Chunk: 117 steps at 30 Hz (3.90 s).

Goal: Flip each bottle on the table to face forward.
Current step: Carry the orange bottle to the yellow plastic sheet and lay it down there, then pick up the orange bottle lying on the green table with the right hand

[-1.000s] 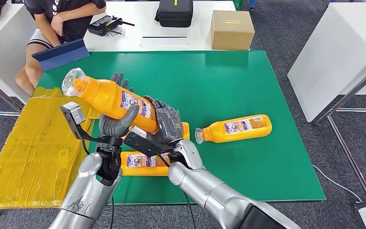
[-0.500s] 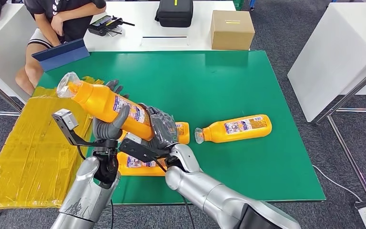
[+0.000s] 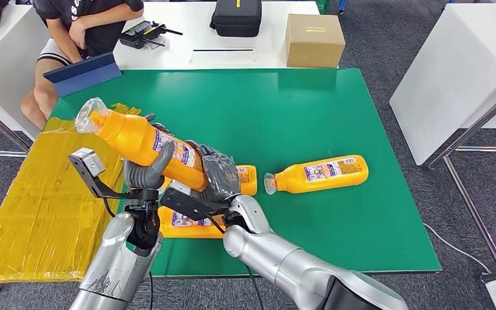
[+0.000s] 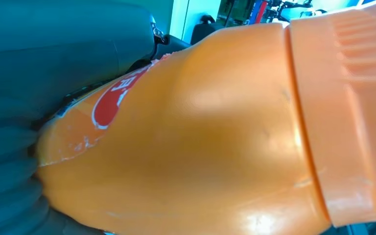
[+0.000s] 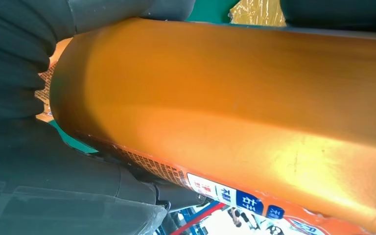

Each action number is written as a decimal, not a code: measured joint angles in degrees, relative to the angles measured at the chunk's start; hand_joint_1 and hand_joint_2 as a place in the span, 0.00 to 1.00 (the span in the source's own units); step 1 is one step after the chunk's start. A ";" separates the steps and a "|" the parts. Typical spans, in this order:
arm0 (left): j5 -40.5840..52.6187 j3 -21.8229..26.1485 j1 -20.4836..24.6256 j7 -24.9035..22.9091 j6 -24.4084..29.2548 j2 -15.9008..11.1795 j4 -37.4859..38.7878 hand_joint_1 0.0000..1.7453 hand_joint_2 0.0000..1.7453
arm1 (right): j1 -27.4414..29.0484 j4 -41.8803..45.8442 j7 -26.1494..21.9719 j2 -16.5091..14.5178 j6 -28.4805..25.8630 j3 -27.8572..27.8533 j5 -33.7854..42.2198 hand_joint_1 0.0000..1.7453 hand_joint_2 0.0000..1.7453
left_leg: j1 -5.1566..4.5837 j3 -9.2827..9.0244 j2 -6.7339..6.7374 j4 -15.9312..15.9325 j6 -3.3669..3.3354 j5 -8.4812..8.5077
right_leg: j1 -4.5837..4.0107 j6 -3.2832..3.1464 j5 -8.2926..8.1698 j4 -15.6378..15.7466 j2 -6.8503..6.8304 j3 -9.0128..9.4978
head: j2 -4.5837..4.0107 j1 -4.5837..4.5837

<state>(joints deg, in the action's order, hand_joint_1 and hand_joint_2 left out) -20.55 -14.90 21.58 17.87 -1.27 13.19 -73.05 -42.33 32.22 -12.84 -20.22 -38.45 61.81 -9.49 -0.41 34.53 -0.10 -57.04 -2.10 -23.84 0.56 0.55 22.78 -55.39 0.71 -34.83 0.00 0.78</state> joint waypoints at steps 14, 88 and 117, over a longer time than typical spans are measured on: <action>2.73 -0.33 -0.73 -0.52 1.98 0.12 -2.95 1.00 1.00 | -0.36 -0.01 -3.58 0.00 -0.79 -0.06 3.81 0.00 1.00 | 0.00 0.00 0.01 0.00 0.00 0.00 | 0.00 0.00 0.00 0.00 0.00 0.00 | 0.00 0.01; 108.01 -4.21 18.17 -20.45 41.19 -25.97 47.24 1.00 1.00 | 51.00 73.08 -0.27 27.03 -1.38 -61.51 -44.23 0.00 1.00 | 0.02 0.06 -0.13 0.02 0.02 -0.05 | 0.14 -0.01 0.03 0.03 -0.08 -0.02 | 0.00 0.01; 108.55 0.54 15.97 -20.45 41.24 -26.24 47.23 0.00 1.00 | 51.20 73.09 1.45 26.02 -0.43 -61.13 -46.07 0.00 1.00 | 0.02 0.05 -0.14 0.02 0.02 -0.05 | 0.15 -0.01 0.03 0.03 -0.09 -0.02 | 0.00 0.01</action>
<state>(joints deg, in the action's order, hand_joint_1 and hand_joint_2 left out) 88.01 -14.37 37.55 -2.57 39.97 -13.05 -25.82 8.87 105.31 -11.39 5.80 -38.88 0.68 -55.56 -0.39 34.57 -0.24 -57.02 -2.07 -23.90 0.71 0.54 22.81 -55.35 0.62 -34.85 0.00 0.79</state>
